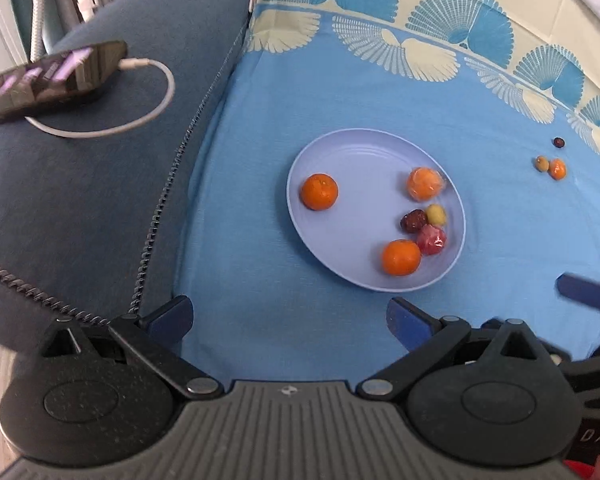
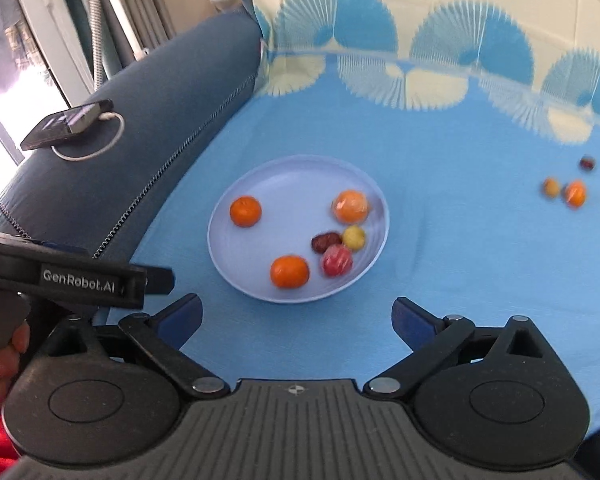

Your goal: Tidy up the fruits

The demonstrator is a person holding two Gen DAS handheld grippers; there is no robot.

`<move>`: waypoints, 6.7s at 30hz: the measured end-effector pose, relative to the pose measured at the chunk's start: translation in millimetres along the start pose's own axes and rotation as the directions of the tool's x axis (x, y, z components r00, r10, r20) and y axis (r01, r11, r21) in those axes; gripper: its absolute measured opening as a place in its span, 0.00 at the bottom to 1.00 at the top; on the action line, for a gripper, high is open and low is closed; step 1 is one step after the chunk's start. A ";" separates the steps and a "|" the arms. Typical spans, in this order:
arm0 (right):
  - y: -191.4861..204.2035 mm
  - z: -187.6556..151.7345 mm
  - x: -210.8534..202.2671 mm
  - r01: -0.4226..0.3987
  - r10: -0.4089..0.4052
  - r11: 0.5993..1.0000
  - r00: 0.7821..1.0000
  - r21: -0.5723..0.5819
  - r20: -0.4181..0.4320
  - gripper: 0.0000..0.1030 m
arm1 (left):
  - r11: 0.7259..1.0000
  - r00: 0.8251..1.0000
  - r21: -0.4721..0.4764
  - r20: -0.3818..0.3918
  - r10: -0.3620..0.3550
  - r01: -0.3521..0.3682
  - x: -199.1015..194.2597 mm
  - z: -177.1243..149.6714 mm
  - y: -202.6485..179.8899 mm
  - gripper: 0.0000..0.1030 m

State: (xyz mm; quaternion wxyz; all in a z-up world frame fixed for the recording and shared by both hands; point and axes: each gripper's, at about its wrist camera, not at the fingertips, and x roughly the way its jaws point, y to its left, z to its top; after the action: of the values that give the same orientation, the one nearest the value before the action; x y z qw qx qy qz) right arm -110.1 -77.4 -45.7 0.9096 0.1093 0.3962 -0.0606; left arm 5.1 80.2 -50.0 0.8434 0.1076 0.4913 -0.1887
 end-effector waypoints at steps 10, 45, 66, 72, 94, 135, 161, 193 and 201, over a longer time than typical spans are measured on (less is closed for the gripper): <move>10.8 -15.1 -46.4 0.046 -0.040 0.998 0.994 -0.053 0.102 0.99 | 0.999 0.994 0.040 0.102 0.025 -0.029 -46.5 -17.3 -15.7 1.00; 5.9 -29.6 -65.4 0.051 -0.050 0.999 0.987 -0.003 0.151 0.99 | 0.995 0.988 0.089 0.150 0.033 -0.047 -68.7 -26.3 -29.1 1.00; -4.1 -27.7 -53.1 0.051 -0.055 0.998 0.991 0.036 0.122 0.99 | 0.995 0.991 0.080 0.129 0.044 -0.055 -56.4 -19.7 -29.7 1.00; -13.6 -27.5 -49.0 0.048 -0.056 0.996 0.991 0.068 0.118 0.99 | 0.994 0.991 0.100 0.126 0.040 -0.053 -54.0 -14.4 -41.6 1.00; -122.6 -22.3 -61.2 0.189 -0.230 0.953 0.961 0.238 0.156 0.99 | 0.976 0.993 0.216 0.115 -0.040 0.014 -29.7 32.8 -116.8 1.00; -650.3 -18.2 93.1 0.606 -0.791 0.383 0.605 0.697 -0.092 0.92 | 0.625 0.932 0.722 -0.073 -0.356 0.295 224.6 164.4 -429.3 0.52; -349.6 -4.2 -10.6 0.380 -0.507 0.827 0.823 0.415 0.257 0.27 | 0.878 0.969 0.424 -0.001 -0.247 0.224 47.1 115.6 -236.4 0.29; -4.9 -33.9 -102.8 0.026 -0.017 0.999 0.969 -0.031 0.245 0.27 | 0.981 0.988 0.154 0.086 -0.129 0.115 -76.1 -37.0 -22.6 0.29; -2.6 -31.5 -99.7 0.041 -0.031 0.998 0.973 -0.039 0.229 0.27 | 0.984 0.988 0.146 0.103 -0.116 0.101 -75.4 -35.7 -18.9 0.29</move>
State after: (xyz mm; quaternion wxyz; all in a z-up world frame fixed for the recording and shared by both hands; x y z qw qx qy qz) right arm -200.6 -69.8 6.3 0.9500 0.0747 0.2922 -0.0806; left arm -64.7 92.3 -2.0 0.8481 0.1290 0.4345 -0.2743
